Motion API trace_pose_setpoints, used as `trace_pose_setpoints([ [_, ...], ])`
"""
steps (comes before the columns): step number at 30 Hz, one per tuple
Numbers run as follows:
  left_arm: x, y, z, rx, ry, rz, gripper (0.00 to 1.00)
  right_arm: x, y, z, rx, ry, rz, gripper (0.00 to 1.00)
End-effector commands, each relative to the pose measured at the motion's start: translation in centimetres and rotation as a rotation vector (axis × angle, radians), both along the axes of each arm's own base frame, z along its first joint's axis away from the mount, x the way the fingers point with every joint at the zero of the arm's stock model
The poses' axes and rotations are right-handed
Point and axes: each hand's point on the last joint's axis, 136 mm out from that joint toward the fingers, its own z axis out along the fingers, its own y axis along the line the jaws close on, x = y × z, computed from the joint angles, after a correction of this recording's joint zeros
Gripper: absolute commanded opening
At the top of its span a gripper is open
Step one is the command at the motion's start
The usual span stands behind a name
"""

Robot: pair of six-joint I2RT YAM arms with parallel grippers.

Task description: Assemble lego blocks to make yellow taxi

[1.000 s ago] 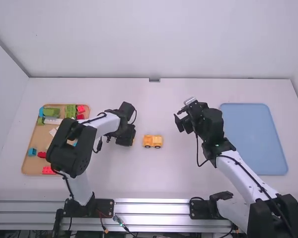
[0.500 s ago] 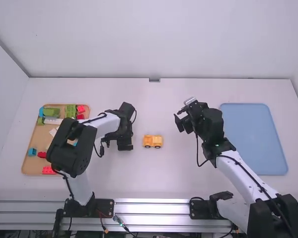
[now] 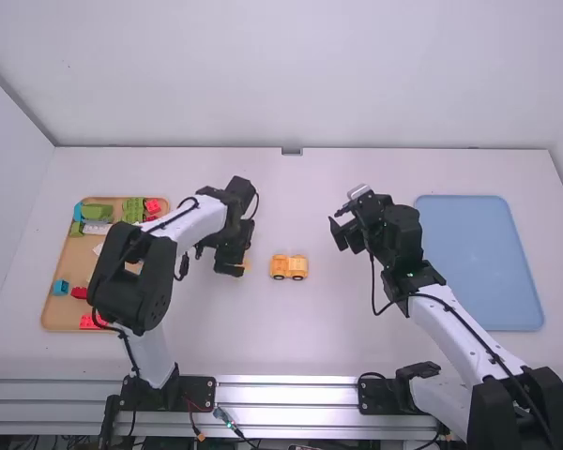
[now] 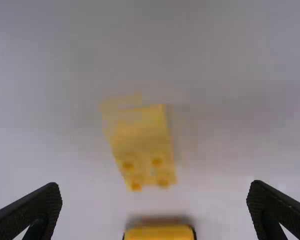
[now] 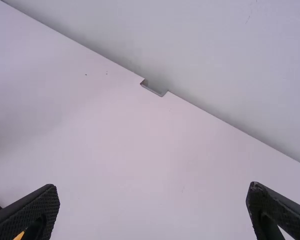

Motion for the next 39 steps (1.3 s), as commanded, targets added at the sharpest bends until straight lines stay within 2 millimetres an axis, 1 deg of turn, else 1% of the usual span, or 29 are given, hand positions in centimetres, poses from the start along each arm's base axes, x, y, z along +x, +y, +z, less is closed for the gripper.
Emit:
trace_pose_setpoints([
  [1,2.6,-0.1,3.9,0.004,-0.109,-0.25,0.99,-0.2,0.0,-0.2,0.006,0.008,0.001,0.99],
  [3,3.7,-0.5,6.1,0.016,-0.165,-0.456,0.99,-0.2,0.0,-0.2,0.006,0.008,0.0,0.99],
  [5,5.1,-1.2,8.6,0.045,-0.25,-0.743,0.99,-0.2,0.0,-0.2,0.007,0.007,0.001,0.99],
  [7,6.3,-1.6,10.2,0.076,-0.318,-0.92,0.99,-0.2,0.0,-0.2,0.007,0.008,0.001,0.99],
  [9,7.1,-1.8,11.4,0.1,-0.363,-1.025,0.99,-0.2,0.0,-0.2,0.006,0.009,0.001,0.99],
  [12,7.8,-2.1,12.3,0.116,-0.402,-1.064,0.99,-0.2,0.0,-0.3,0.005,0.012,0.0,0.99],
  [15,8.0,-2.1,12.3,0.115,-0.406,-1.035,0.99,-0.2,0.0,-0.3,0.005,0.01,0.003,0.99],
  [16,8.2,-1.7,12.3,0.139,-0.405,-1.029,0.99,-0.2,0.0,-0.2,0.006,0.01,0.001,0.99],
  [17,8.5,-1.2,12.3,0.175,-0.404,-1.031,0.99,-0.2,0.0,-0.2,0.006,0.01,0.0,0.99],
  [18,8.9,-0.1,12.2,0.256,-0.387,-1.058,0.99,-0.2,0.0,-0.3,0.005,0.01,0.0,0.99],
  [19,9.0,0.6,12.1,0.301,-0.37,-1.082,0.99,-0.2,0.0,-0.3,0.005,0.011,0.0,0.99],
  [20,9.1,1.9,11.9,0.381,-0.335,-1.137,0.99,-0.2,0.0,-0.3,0.005,0.011,0.0,0.99],
  [22,9.1,2.8,11.7,0.444,-0.299,-1.208,0.99,-0.2,0.0,-0.3,0.005,0.011,0.0,0.99],
  [23,9.0,3.4,11.5,0.482,-0.268,-1.274,0.99,-0.2,0.0,-0.3,0.005,0.011,0.0,0.99],
  [27,9.0,4.3,10.9,0.56,-0.211,-1.441,0.99,-0.2,0.0,-0.3,0.005,0.01,0.0,0.99],
  [29,8.6,5.2,10.4,0.612,-0.127,-1.606,0.99,-0.2,-0.1,-0.3,0.004,0.01,-0.003,0.99],
  [30,8.6,5.4,10.3,0.623,-0.113,-1.632,0.99,-0.2,-0.1,-0.2,0.004,0.009,-0.003,0.99],
  [33,8.1,7.2,9.7,0.688,0.025,-1.818,0.99,-0.2,-0.1,-0.2,0.004,0.01,-0.003,0.99],
  [35,7.7,7.0,9.2,0.679,0.052,-1.888,0.99,-0.2,-0.1,-0.2,0.004,0.009,-0.002,0.99],
  [36,7.1,7.1,8.6,0.66,0.091,-1.973,0.99,-0.2,0.0,-0.2,0.005,0.007,-0.001,0.99],
  [37,6.9,7.1,8.4,0.653,0.105,-1.997,0.99,-0.2,0.0,-0.2,0.005,0.007,0.0,0.99],
  [38,6.5,7.2,7.9,0.641,0.134,-2.063,0.99,-0.1,0.0,-0.1,0.007,0.004,-0.002,0.99],
  [39,6.5,7.2,7.7,0.641,0.14,-2.09,0.99,-0.1,0.0,-0.1,0.006,0.003,-0.002,0.99],
])
